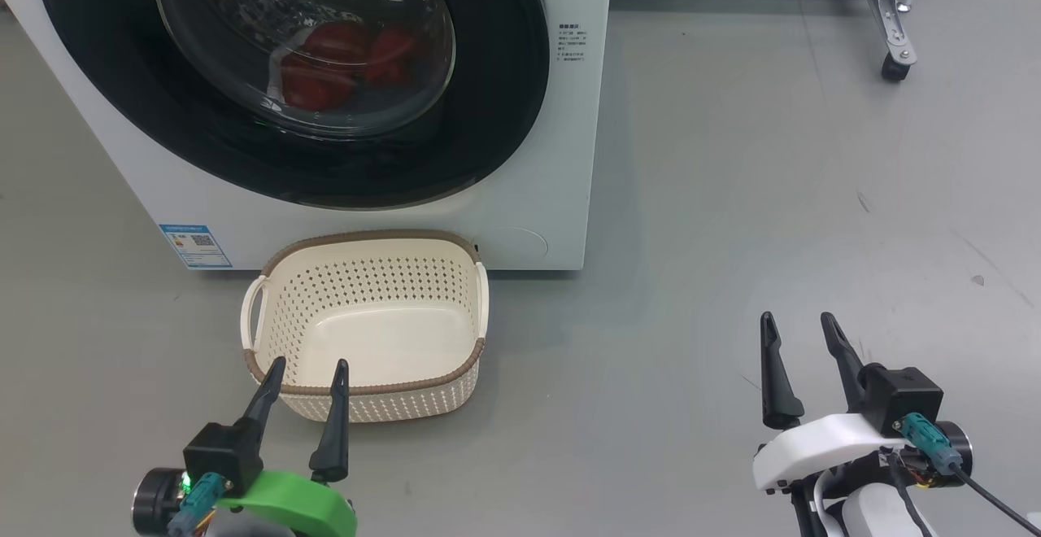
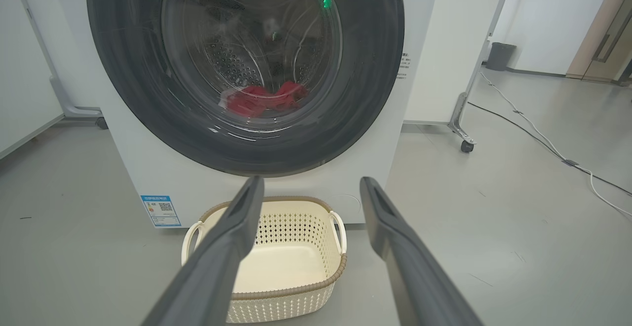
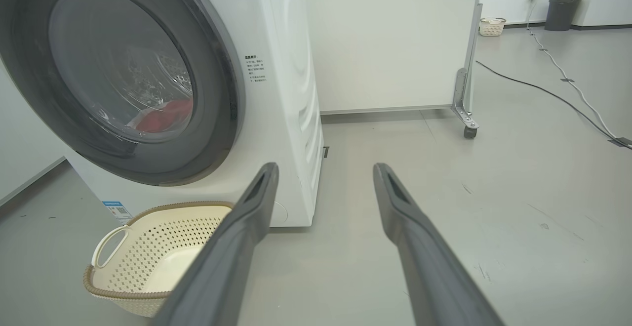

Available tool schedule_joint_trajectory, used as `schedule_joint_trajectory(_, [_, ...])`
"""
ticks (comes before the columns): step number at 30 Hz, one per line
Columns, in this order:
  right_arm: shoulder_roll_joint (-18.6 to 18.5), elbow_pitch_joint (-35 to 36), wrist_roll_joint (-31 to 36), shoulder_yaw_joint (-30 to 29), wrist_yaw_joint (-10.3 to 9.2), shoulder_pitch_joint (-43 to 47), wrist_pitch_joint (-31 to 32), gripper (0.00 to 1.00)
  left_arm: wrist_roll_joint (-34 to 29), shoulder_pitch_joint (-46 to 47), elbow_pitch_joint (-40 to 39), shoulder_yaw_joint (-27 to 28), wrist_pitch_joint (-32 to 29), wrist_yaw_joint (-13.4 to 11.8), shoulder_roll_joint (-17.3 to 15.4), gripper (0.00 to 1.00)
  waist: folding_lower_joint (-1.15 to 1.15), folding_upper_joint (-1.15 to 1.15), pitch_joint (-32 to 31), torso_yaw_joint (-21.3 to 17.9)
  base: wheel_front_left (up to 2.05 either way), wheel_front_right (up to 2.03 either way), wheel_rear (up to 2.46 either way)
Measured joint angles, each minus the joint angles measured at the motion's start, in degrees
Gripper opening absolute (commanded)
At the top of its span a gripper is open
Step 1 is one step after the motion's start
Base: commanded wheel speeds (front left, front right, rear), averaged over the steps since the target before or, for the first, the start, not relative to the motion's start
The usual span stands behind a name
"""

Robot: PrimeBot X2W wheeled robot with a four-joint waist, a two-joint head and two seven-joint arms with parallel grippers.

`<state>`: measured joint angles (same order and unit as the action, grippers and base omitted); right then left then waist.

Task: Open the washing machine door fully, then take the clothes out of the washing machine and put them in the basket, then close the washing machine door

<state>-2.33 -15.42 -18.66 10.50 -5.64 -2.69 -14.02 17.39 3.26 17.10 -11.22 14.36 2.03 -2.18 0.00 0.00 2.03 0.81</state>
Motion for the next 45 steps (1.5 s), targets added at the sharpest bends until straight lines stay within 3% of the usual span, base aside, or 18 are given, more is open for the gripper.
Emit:
schedule_joint_trajectory(14, [0.0,-0.3,0.8,0.5,-0.12,-0.5,-0.1,1.0,1.1,0.0,0.0,-0.7,0.0,-0.3,0.0,1.0,0.0,0.0,0.4,0.2,0.0,0.0,0.0])
schedule_joint_trajectory(15, [0.0,-0.3,0.8,0.5,-0.13,-0.6,-0.2,0.86,1.2,0.0,-0.1,-0.8,0.0,-0.3,0.0,1.0,0.0,0.0,0.6,0.3,0.0,0.0,0.0])
schedule_joint_trajectory(16, [-0.1,-0.2,0.9,0.5,-0.12,-0.7,-0.2,0.34,1.2,0.1,-0.1,-0.9,0.0,-0.3,0.0,1.0,0.0,0.0,0.8,0.3,0.0,0.0,0.0])
schedule_joint_trajectory(17, [-0.1,0.0,1.0,0.5,-0.13,-0.8,-0.2,0.0,1.2,0.1,-0.1,-0.9,0.0,-0.3,0.0,1.0,0.0,0.0,1.0,0.4,0.0,0.0,0.0])
schedule_joint_trajectory(25, [-0.2,3.0,1.3,0.4,0.07,-3.4,-0.2,0.0,1.9,1.8,-1.6,-1.0,0.0,-0.5,0.0,1.0,0.0,0.0,4.0,1.1,0.0,0.0,0.0])
schedule_joint_trajectory(33, [-1.6,5.1,-0.2,-1.3,1.72,-10.6,0.1,0.0,1.8,4.4,-2.8,-1.5,0.0,-0.4,0.0,1.0,0.0,0.0,9.1,2.1,0.0,0.0,0.0])
schedule_joint_trajectory(39, [-1.9,6.7,-6.8,-3.6,4.67,-17.5,4.9,0.0,2.2,7.3,-3.6,-1.9,0.0,-0.2,0.0,1.0,0.0,0.0,13.5,3.3,0.0,0.0,0.0])
schedule_joint_trajectory(45, [-1.7,8.3,-14.5,-7.5,5.57,-26.0,10.6,0.0,2.7,9.8,-4.4,-2.6,0.1,0.4,0.1,1.0,0.0,0.0,18.0,5.1,0.0,0.0,0.0])
